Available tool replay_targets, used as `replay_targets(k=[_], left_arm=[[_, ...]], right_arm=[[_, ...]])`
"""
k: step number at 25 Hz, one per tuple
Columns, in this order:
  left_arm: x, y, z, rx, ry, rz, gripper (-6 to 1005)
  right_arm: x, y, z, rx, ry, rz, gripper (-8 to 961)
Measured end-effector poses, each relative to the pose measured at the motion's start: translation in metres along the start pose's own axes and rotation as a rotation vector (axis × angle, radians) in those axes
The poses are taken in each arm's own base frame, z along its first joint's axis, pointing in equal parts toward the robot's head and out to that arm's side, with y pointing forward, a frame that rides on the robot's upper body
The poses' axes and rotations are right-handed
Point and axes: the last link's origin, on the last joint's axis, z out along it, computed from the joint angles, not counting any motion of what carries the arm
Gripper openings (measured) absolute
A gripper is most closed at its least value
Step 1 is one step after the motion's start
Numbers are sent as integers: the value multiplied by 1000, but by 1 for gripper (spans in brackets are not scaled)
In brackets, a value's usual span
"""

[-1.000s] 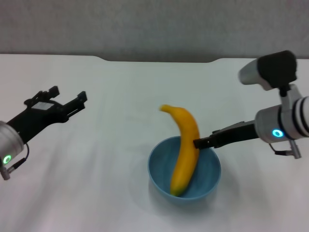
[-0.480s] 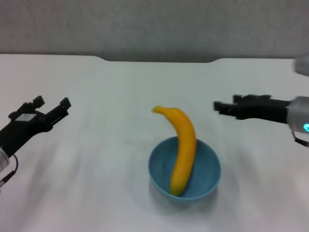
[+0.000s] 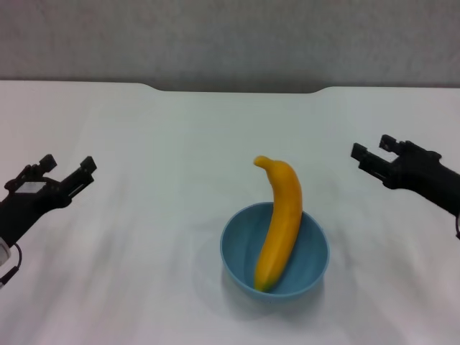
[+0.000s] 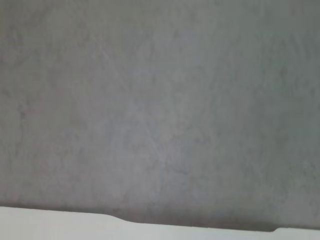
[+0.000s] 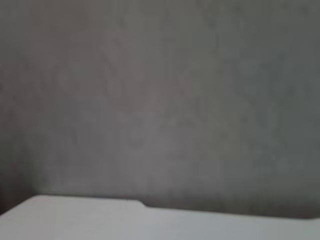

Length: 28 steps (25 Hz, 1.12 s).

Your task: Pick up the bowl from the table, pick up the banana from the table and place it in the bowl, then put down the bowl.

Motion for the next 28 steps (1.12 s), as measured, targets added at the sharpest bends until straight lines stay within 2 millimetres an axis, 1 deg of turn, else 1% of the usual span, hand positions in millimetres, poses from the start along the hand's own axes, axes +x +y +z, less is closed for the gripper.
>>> replay_targets(k=[6, 11, 14, 19, 23, 28], left_arm=[[-3, 2, 2, -2, -5, -1, 890], [-11, 7, 5, -6, -31, -8, 890], [-18, 11, 8, -21, -65, -1, 890], [-25, 12, 9, -18, -94, 44, 890], [-31, 9, 12, 12, -144, 73, 890], [-35, 7, 15, 31, -176, 82, 890]], right_arm=[[14, -2, -9, 16, -92, -51, 701], [15, -4, -10, 40, -110, -56, 701], [20, -6, -10, 58, -98, -35, 701], [22, -4, -3, 51, -79, -25, 701], [30, -5, -4, 66, -49, -10, 701], [28, -6, 6, 75, -20, 13, 701]])
